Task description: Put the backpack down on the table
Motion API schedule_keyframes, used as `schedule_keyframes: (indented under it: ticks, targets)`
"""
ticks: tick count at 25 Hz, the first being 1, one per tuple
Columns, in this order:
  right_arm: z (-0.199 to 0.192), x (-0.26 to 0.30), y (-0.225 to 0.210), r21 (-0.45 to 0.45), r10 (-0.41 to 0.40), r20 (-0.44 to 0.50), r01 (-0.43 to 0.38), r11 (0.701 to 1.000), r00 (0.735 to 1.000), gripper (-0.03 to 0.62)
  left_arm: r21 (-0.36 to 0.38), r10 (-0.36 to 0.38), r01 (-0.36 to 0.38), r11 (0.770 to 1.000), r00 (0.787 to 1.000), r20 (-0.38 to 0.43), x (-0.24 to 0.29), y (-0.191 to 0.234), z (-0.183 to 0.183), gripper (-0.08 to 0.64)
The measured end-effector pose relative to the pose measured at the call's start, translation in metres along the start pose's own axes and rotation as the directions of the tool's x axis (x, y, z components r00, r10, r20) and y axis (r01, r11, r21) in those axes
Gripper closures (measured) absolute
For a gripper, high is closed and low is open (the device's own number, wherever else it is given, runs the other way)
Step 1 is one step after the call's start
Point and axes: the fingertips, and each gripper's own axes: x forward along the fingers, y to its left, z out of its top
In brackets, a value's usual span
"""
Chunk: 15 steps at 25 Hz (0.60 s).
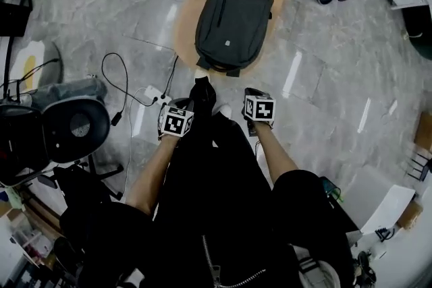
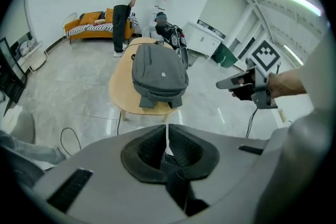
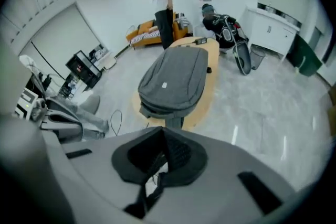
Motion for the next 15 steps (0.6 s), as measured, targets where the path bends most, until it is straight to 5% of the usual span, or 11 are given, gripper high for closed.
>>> schedule_keyframes:
  ticks: [7, 15]
  targets:
    - [0.012, -0.084, 0.037, 0.044, 0.014, 0.265, -0.027, 0.999, 0.964, 0.581, 0.05, 0.003, -0.008, 0.999, 0.994, 0.11, -0.044, -0.039, 0.03, 0.535]
    - [0.011, -0.119, 0.088, 0.095, 0.04, 0.366, -0.08, 0.992, 0.93, 0.582, 0.071, -0.028, 0.017, 0.997, 0.986, 0.167, -0.065, -0.051, 0.048, 0.535]
